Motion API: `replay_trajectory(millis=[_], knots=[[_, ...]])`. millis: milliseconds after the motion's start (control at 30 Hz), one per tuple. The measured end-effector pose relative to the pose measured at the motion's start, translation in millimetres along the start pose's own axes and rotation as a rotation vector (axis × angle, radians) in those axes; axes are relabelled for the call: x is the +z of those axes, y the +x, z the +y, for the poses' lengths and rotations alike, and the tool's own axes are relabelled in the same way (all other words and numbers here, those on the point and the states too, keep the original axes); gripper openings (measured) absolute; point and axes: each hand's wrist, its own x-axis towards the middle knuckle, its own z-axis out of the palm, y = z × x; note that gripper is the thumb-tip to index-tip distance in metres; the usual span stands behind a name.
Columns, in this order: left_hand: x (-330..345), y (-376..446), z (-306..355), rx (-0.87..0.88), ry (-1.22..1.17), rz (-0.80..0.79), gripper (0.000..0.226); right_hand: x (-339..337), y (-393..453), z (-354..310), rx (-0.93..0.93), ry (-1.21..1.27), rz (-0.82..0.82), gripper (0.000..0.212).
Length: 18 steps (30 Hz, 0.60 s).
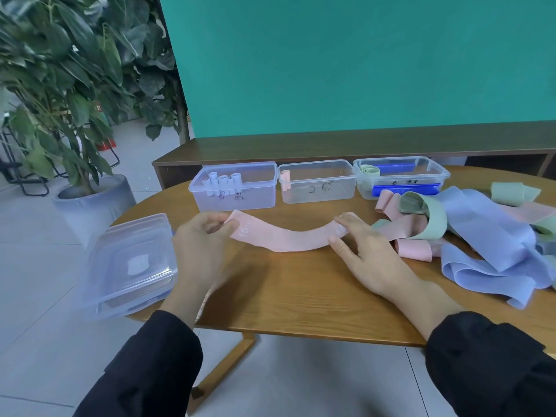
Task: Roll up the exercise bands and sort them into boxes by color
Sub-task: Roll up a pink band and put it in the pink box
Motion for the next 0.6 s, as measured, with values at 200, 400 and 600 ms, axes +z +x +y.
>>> replay_trajectory(millis=[200, 400, 600], knots=[[15.8, 27.1, 9.2, -0.05, 0.0, -0.059, 0.011, -12.3, -16.4, -13.2, -0.035, 0.006, -0.012, 0.059], [36.4, 48.0, 28.6, -0.084, 0.014, -0.065, 0.007, -17.1, -38.7, -19.5, -0.112, 0.076, 0.013, 0.045], [53.6, 59.9, 22.9, -0.074, -0.045, -0.132, 0.007, -21.4, -51.0, -15.6, -0.125, 0.118, 0.044, 0.058]])
